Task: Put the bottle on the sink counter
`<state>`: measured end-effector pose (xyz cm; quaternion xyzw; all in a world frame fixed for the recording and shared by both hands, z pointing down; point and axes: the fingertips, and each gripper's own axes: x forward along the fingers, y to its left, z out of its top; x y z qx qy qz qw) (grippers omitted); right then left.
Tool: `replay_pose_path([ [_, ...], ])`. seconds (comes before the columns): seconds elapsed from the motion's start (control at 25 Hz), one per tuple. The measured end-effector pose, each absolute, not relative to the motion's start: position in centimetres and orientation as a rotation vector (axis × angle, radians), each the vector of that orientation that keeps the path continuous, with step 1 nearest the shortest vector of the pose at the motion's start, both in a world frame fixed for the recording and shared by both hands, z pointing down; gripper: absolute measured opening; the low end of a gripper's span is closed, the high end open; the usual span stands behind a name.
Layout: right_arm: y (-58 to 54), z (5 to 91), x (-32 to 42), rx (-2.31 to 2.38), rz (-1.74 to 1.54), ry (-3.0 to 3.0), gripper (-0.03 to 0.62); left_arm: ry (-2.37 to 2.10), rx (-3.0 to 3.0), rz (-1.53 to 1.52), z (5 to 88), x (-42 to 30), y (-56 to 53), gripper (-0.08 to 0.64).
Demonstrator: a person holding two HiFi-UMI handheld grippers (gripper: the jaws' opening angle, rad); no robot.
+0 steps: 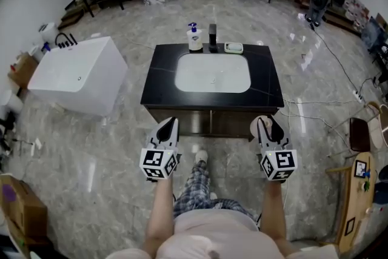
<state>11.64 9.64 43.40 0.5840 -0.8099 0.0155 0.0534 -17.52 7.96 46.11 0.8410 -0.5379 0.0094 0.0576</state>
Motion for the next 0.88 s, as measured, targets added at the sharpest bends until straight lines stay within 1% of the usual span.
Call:
replay_pose_path([
  [0.36,3.6,44.2,11.6,1.789,0.05,-2.437,0.144,-1.591,2.571,0.021,46.9,-16.9,1.5,0.029],
  [0.88,-9.6,44.5,11.6,1.823,0.065,-2.4,0.144,-1.511,2.597,0.03,47.5,-15.7,-13.0,0.029],
])
